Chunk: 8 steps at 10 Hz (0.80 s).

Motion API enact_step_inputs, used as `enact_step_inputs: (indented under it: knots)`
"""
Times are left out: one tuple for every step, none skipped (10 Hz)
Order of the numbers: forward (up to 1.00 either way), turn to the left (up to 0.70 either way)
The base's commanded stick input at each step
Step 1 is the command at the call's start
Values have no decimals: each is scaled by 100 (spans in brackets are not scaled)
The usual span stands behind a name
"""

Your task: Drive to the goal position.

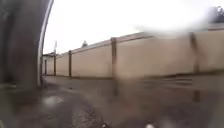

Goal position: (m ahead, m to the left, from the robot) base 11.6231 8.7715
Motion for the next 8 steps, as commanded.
enact_step_inputs:
  knots:
    - [50, 2]
    - [50, 2]
    - [50, 2]
    - [50, 2]
    - [50, 2]
    - [50, 2]
    - [50, 2]
    - [50, 2]
